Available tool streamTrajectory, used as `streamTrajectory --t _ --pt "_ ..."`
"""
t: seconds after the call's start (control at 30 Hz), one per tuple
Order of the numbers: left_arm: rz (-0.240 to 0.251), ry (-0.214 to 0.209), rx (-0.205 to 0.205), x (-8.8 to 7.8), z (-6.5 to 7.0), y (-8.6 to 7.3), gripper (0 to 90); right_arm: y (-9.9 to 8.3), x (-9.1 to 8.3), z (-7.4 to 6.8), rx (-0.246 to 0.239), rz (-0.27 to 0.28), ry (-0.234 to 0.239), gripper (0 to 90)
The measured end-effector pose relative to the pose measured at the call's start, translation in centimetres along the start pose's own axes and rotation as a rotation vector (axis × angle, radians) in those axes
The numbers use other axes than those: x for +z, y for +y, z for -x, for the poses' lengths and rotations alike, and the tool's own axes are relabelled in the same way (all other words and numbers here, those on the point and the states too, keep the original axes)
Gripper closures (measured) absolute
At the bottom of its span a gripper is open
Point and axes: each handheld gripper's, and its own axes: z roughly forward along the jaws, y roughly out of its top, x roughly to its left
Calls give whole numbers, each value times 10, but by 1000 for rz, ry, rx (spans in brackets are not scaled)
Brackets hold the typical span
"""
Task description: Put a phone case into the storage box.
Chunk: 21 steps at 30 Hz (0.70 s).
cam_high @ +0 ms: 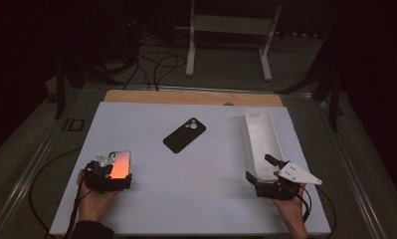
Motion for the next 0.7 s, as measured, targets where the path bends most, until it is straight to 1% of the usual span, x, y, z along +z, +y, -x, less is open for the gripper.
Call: streamTrajectory --t 0.03,0.07,0.13,0.23,0.33,0.5,0.57,0.67,0.7 --pt "0 0 0 0 0 0 0 0 0 0 0 0 0 87" --pt "-22 -8 -10 2 0 -1 0 0 0 0 0 0 0 87" --pt "-37 -11 -1 3 1 -2 0 0 0 0 -1 0 0 88" --pt "-46 -19 -2 3 1 -2 0 0 0 0 0 0 -3 88" --pt "-51 -26 -3 2 0 -2 19 0 0 0 0 0 -2 88" --pt "-68 -25 -8 2 0 0 51 1 1 -2 -4 -1 0 87" --pt "-80 -25 -2 1 1 2 59 1 1 -2 -7 0 1 88" --pt "-76 -32 6 -1 1 2 93 1 2 -2 -9 -1 1 88" --pt "-73 -35 11 -1 1 2 127 1 2 -2 -9 -2 2 88"
